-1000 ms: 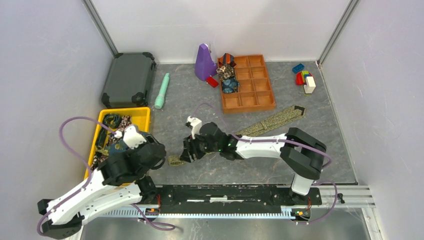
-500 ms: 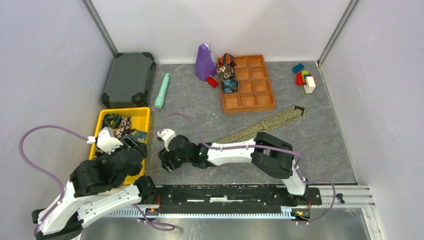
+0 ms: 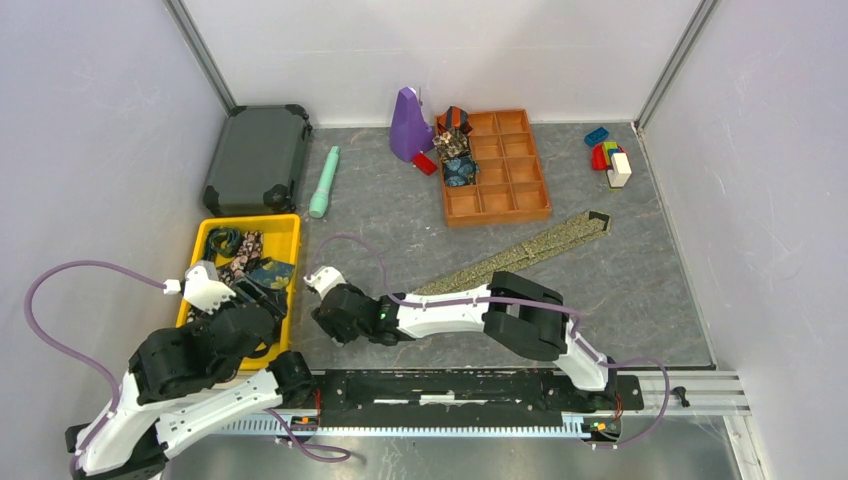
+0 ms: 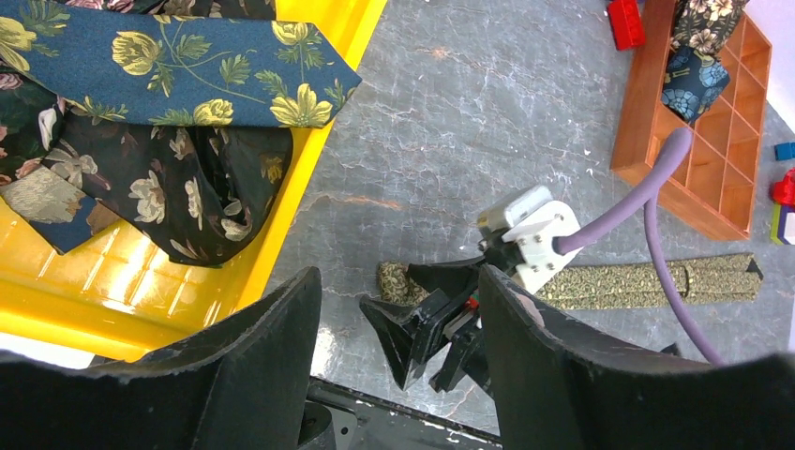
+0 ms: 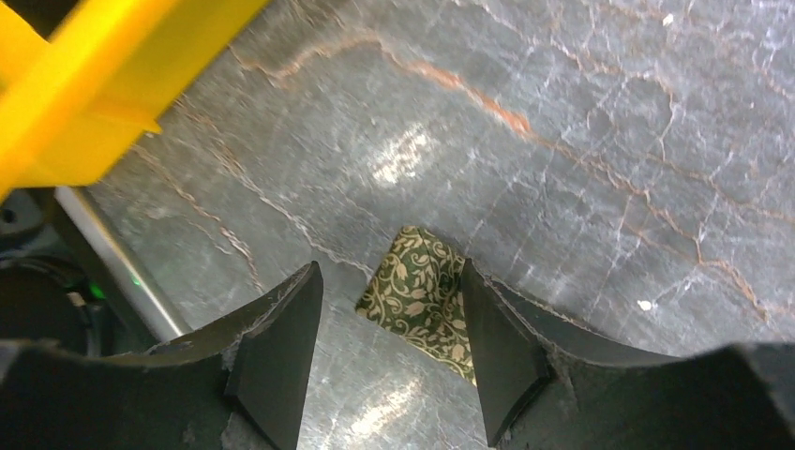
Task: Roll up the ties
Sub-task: Roll the tie at the center of the board.
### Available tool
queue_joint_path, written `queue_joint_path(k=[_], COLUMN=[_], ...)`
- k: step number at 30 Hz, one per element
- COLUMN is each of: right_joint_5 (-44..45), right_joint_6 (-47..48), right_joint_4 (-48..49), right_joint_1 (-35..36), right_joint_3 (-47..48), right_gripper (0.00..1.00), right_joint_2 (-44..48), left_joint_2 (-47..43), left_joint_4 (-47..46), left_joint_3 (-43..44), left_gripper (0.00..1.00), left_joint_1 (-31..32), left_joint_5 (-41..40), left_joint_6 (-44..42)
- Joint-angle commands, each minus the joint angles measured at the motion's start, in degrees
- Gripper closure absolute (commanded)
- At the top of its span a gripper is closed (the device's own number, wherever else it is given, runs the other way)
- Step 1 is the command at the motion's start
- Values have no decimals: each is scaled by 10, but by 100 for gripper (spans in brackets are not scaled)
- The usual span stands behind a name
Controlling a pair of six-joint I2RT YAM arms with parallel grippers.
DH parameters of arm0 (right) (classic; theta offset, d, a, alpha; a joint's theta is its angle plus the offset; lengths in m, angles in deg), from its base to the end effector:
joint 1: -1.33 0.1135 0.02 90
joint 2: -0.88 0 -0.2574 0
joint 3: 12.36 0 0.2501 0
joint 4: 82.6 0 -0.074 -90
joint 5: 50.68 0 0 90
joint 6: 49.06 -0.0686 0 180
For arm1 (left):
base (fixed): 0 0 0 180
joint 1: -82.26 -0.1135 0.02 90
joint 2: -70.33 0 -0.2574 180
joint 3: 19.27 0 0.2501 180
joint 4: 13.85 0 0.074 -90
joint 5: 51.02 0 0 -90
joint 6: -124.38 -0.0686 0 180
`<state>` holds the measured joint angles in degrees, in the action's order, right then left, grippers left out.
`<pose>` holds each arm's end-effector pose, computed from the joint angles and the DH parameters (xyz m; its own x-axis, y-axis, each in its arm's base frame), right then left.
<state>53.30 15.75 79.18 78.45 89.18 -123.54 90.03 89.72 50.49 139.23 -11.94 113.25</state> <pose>0.1280 0.4855 0.1362 -0.5180 -0.4123 -0.7495 -0.7569 0.6291 0.1770 0.0490 0.0224 0.2978 -0.3563 -0.5868 -0.7271 -0.3765 0.8024 -0.4630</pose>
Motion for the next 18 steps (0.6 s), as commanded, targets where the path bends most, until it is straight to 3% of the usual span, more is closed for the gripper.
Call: queue_joint_path(k=[1,9,18], right_joint_5=[52,77,124], right_joint_6=[-5,-13,-38], right_joint_4=[-34,-43,-57], right_joint_1=[14,29,33], right_joint_3=[23,27,24], right_gripper=[38,50,75], right_joint_2=[-6,-7,7], left_joint_2=[9,5,14], left_joint_4=[2,-1,-1], left_joint_3=[3,1,1], left_gripper=[32,32,32], left_joint_1=[-1,-1,-1], left_joint_5=[-23,-24,-24], left_joint_6=[-20,-22,-22])
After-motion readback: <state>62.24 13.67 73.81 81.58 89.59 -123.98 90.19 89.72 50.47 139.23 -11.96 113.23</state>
